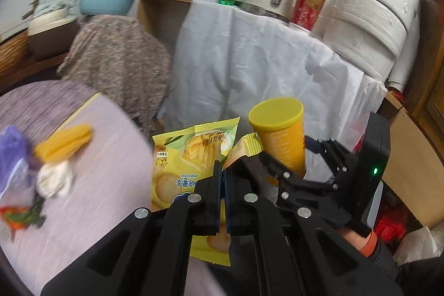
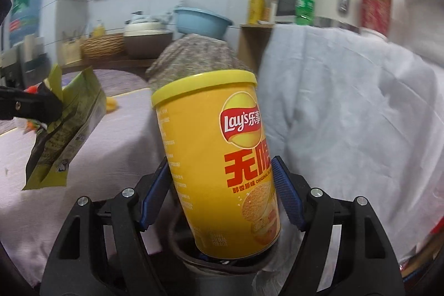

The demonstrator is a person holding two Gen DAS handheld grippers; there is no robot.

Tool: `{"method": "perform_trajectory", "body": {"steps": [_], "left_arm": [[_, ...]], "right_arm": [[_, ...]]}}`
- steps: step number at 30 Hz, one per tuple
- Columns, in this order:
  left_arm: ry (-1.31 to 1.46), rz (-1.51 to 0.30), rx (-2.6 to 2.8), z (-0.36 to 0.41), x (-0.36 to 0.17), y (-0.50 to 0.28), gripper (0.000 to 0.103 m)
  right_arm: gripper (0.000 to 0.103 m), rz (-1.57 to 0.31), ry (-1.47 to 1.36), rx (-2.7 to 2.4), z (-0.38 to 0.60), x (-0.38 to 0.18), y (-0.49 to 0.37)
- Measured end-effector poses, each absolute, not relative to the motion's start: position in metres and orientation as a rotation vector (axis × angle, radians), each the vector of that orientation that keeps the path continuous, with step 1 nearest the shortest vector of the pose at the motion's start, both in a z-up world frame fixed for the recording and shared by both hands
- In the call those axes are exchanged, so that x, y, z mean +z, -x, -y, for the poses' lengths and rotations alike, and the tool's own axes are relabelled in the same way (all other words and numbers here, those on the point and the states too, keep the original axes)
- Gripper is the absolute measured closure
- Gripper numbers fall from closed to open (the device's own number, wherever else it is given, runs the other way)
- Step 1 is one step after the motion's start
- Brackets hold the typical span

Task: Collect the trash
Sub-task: 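Carry the chip bag and Lay's can over the bin with both tools, then open the left tool over the bin while right tool drops the Lay's can in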

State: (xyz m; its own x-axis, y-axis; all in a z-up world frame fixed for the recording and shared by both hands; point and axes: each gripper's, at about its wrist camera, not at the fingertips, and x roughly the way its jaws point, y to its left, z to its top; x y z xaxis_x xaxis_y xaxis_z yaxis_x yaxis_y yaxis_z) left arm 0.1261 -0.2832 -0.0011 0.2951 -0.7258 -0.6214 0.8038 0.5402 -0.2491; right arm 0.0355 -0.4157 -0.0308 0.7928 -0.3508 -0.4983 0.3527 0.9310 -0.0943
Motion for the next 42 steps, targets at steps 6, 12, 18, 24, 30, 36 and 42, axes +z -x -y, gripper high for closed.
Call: {"method": "perform_trajectory", "body": {"steps": [6, 12, 18, 24, 30, 36, 42], "left_arm": [[-0.12, -0.87, -1.059, 0.362, -0.038, -0.143, 0.1], [-0.146, -1.006, -1.01, 0.417, -0.1, -0.162, 0.1], [-0.183, -1.092, -0.948, 0.439, -0.144, -0.179, 0.1], [-0.169, -1.146, -0.935, 0.435, -0.164, -0.189, 0.079], [-0.072, -1.093, -0.897, 0.424, -0.141, -0.195, 0.036], [-0.07, -0.937, -0.852, 0.403, -0.094, -0.186, 0.02], [-0.076, -0.808, -0.828, 0.376, -0.052, -0.172, 0.01]], "right_arm": [[0.031, -0.571, -0.019, -0.503, 0.464, -0.046, -0.023], [0.031, -0.613, -0.074, -0.551, 0.494, -0.064, -0.015], [0.031, -0.65, -0.095, -0.557, 0.501, -0.08, -0.019], [0.031, -0.68, -0.107, -0.543, 0.5, -0.095, -0.028], [0.031, -0.705, -0.101, -0.515, 0.491, -0.108, -0.043], [0.031, -0.731, -0.134, -0.443, 0.485, -0.117, -0.061], [0.031, -0.8, -0.159, -0.308, 0.468, -0.137, -0.101]]}}
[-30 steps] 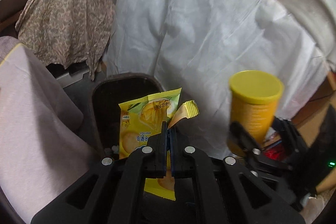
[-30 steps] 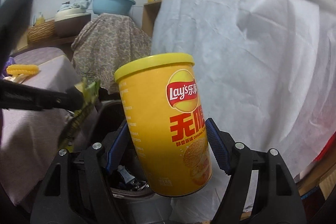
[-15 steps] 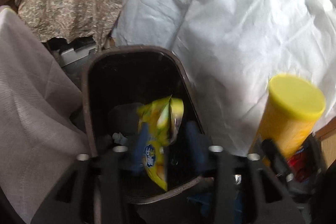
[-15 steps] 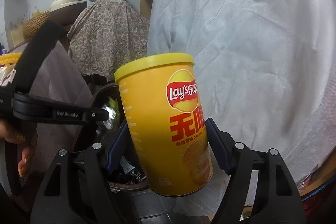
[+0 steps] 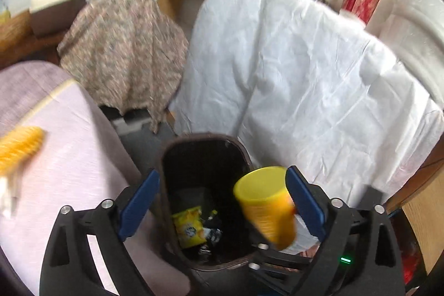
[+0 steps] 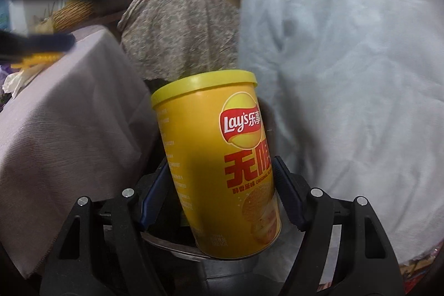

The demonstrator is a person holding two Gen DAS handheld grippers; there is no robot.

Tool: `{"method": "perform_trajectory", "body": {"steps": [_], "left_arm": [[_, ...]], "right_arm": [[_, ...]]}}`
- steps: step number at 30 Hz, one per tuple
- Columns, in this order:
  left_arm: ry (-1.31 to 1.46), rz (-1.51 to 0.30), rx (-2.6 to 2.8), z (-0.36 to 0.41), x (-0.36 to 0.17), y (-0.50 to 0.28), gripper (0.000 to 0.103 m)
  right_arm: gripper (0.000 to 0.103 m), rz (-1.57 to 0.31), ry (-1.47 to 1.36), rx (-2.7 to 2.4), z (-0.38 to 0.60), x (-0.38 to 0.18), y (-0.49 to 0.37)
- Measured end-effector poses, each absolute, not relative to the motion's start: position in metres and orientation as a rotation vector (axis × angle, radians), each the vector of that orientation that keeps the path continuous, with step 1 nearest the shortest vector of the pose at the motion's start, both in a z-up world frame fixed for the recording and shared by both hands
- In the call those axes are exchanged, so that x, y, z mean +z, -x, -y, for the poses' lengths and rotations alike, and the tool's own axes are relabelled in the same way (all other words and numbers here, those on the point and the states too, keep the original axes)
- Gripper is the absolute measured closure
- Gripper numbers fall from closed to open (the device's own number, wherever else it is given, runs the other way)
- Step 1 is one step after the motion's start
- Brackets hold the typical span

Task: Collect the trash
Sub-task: 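Open the left tool over the bin while right tool drops the Lay's can in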

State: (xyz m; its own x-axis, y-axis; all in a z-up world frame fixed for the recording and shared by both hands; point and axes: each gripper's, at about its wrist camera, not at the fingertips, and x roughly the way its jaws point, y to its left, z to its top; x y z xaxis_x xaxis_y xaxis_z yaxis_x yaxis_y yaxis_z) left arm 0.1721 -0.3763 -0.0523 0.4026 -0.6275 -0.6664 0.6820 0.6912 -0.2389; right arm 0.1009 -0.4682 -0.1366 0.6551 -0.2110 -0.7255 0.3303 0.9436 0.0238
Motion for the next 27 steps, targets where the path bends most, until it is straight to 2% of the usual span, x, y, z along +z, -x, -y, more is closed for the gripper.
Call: {"method": "perform_trajectory", "body": {"steps": [3, 10, 19, 24, 25, 27], "left_arm": [[-0.096, -0.76, -0.82, 0.361, -0.038, -0.162, 0.006], [-0.138, -0.726, -0.845, 0.343, -0.018, -0.15, 0.006], [-0.136, -0.728, -0.845, 0.336, -0.019, -0.149, 0.006], [-0.139, -0.731, -0.851, 0.336, -0.02, -0.147, 0.006], [-0.14, -0.732, -0.854, 0.336, -0.02, -0.147, 0.006], [-0.143, -0.729, -0.858, 0.336, -0.019, -0.146, 0.006]], "right_arm": [[0.031, -0.856, -0.161, -0.259, 0.464, -0.153, -0.124], [0.031, -0.988, -0.168, -0.231, 0.465, -0.202, -0.17], [0.031, -1.165, -0.241, -0.258, 0.478, -0.254, -0.201], [0.031, -1.2, -0.213, -0.267, 0.475, -0.261, -0.207], [0.03, -1.2, -0.205, -0.269, 0.473, -0.261, -0.207], [0.021, -1.194, -0.182, -0.279, 0.473, -0.259, -0.208]]}}
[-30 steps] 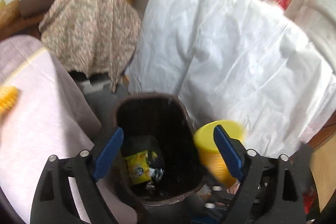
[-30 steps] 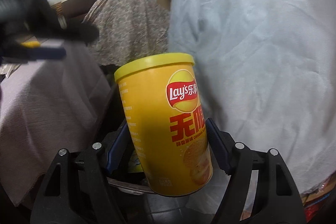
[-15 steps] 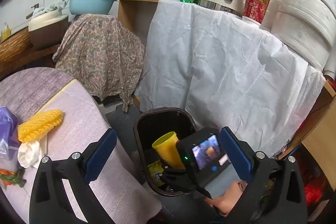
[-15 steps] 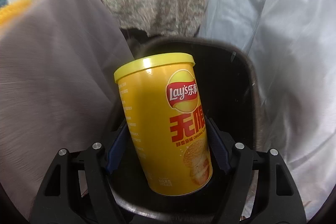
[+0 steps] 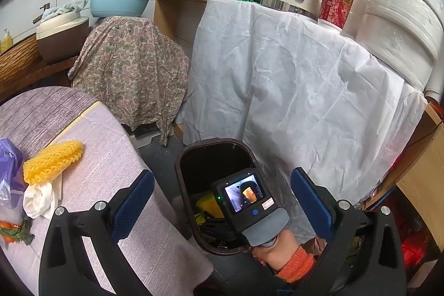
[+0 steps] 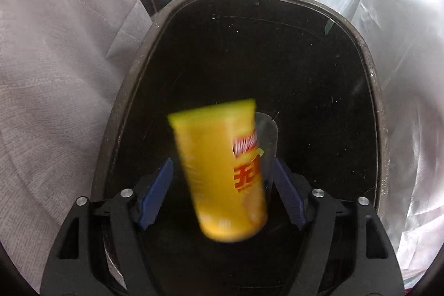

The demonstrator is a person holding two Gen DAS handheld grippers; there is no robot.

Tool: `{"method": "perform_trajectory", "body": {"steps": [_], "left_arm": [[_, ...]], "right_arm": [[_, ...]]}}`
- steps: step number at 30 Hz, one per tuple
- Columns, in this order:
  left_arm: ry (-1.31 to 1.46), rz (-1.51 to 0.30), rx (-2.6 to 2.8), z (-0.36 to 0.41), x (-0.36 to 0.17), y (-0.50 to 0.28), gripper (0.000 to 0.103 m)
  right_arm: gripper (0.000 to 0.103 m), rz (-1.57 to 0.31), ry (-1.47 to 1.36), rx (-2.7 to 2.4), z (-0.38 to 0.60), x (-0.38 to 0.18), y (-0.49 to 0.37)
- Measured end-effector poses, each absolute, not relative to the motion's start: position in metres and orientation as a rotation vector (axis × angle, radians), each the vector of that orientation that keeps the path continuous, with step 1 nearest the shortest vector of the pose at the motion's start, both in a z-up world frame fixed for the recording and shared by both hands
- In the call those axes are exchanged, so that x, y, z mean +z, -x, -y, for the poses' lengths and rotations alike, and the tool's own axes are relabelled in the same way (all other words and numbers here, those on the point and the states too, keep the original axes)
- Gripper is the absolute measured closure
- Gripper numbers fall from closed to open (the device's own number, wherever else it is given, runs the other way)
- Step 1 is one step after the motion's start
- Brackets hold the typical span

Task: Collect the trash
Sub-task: 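Open the left tool over the bin while right tool drops the Lay's can in, then move both open tools back over the table toward the remaining trash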

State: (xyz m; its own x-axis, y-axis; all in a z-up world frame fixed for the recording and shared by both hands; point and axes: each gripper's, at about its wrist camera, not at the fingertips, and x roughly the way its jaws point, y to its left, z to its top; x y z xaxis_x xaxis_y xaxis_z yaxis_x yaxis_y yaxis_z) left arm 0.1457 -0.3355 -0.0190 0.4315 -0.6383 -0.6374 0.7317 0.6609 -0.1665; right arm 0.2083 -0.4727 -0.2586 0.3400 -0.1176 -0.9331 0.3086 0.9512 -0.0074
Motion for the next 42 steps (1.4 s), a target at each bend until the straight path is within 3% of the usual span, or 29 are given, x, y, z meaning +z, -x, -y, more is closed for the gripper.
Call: {"method": "perform_trajectory", "body": {"steps": [10, 18, 28, 42], "left_arm": [[-0.147, -0.703, -0.876, 0.328, -0.006, -0.134, 0.006], [-0.125, -0.661, -0.854, 0.291, 0.014, -0.127, 0.006], [-0.122, -0.592, -0.726, 0.198, 0.031, -0.125, 0.006], [-0.043, -0.689, -0.464, 0.063, -0.012, -0.155, 0.006]], "right_arm": [[0.017, -1.07, -0.173, -0.335, 0.472, -0.214, -0.18], [0.015, -0.846, -0.006, -0.377, 0.436, -0.126, -0.143], [0.007, -0.611, -0.063, -0.184, 0.378, -0.026, -0.114], [0.007, -0.622, -0.042, 0.124, 0.264, -0.016, -0.148]]}}
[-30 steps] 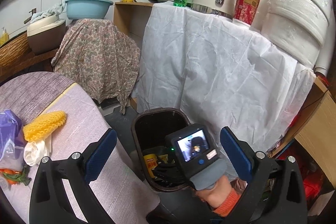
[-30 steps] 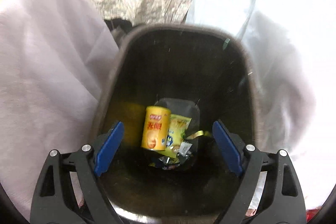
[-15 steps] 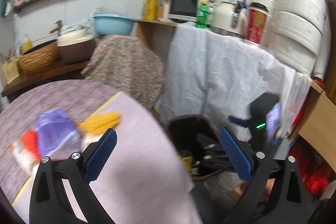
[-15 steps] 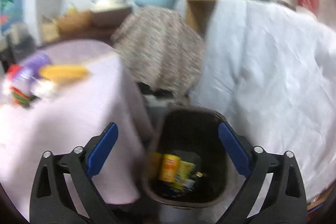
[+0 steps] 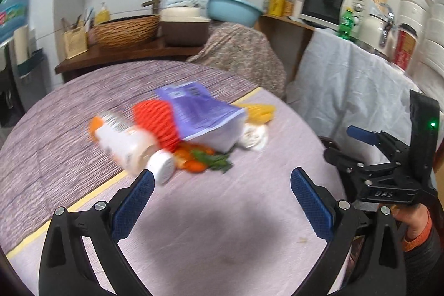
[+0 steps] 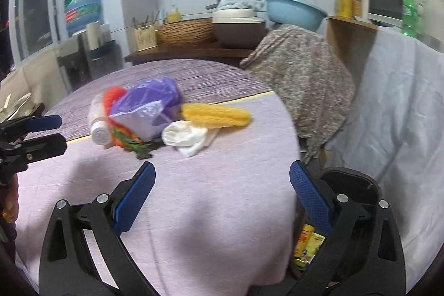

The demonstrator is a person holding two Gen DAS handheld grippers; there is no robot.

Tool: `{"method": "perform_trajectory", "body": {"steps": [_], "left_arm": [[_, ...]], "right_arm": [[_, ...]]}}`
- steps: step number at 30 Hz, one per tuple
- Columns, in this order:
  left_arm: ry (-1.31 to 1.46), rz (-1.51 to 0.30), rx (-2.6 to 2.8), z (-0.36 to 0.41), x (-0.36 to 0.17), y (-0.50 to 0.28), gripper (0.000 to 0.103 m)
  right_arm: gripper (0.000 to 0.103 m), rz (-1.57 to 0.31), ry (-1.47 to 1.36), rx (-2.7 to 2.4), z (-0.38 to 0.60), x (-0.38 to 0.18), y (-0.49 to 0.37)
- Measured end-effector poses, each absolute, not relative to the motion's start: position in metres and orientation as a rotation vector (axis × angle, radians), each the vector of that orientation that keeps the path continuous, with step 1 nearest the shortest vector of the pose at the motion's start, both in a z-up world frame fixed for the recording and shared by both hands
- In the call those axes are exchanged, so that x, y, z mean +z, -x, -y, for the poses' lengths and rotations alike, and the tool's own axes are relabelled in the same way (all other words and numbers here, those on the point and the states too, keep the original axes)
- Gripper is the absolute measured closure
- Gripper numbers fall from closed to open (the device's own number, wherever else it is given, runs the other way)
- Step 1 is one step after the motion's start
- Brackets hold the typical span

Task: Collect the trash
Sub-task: 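Move both open tools back over the table toward the remaining trash, then grasp the white-orange bottle with left tool while right tool grasps yellow mesh net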

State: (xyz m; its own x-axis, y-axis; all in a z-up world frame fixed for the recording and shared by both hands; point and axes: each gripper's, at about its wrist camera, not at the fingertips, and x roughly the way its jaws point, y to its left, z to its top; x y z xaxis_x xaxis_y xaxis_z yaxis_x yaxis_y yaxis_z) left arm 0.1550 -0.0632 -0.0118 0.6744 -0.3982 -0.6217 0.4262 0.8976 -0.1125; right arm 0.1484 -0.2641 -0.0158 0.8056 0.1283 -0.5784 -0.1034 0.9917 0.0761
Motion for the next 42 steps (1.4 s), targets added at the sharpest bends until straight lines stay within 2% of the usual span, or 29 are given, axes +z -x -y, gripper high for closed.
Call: {"method": "perform_trajectory", "body": {"steps": [5, 13, 18, 22, 25, 31, 32, 33, 35, 36, 37, 42], "left_arm": [[-0.002, -0.73, -0.402, 0.026, -0.03, -0.163, 0.006], [0.027, -0.771, -0.376, 0.005, -0.044, -0.175, 0.017], [0.048, -0.795, -0.383, 0.002, -0.05, -0.18, 0.029], [0.06, -0.802, -0.387, 0.002, -0.053, -0.181, 0.029], [0.093, -0.81, -0.393, 0.0, -0.055, -0.183, 0.03], [0.116, -0.816, -0.39, -0.005, -0.055, -0.184, 0.03], [0.12, -0.816, -0.39, -0.005, -0.055, -0.184, 0.031], [0.124, -0.815, -0.387, -0.007, -0.054, -0.184, 0.031], [0.134, -0.813, -0.376, -0.01, -0.053, -0.185, 0.03], [0.14, -0.813, -0.37, -0.012, -0.053, -0.186, 0.029], [0.149, -0.814, -0.366, -0.014, -0.053, -0.187, 0.029], [0.179, -0.804, -0.312, -0.023, -0.045, -0.195, 0.019]], "right_arm": [[0.007, -0.636, -0.036, 0.165, 0.245, -0.018, -0.157], [0.007, -0.693, 0.008, 0.196, 0.227, -0.027, -0.178], [0.007, -0.704, 0.076, 0.175, 0.221, -0.031, -0.199], [0.009, -0.68, 0.141, 0.141, 0.222, -0.027, -0.216], [0.02, -0.689, 0.145, 0.135, 0.227, -0.025, -0.233], [0.031, -0.686, 0.272, 0.136, 0.216, -0.029, -0.26], [0.036, -0.696, 0.29, 0.131, 0.214, -0.032, -0.265], [0.049, -0.712, 0.3, 0.126, 0.213, -0.036, -0.27], [0.059, -0.727, 0.291, 0.127, 0.214, -0.04, -0.275], [0.073, -0.732, 0.289, 0.124, 0.216, -0.042, -0.276], [0.082, -0.733, 0.287, 0.119, 0.217, -0.043, -0.277], [0.089, -0.69, 0.213, 0.101, 0.229, -0.037, -0.264]]}}
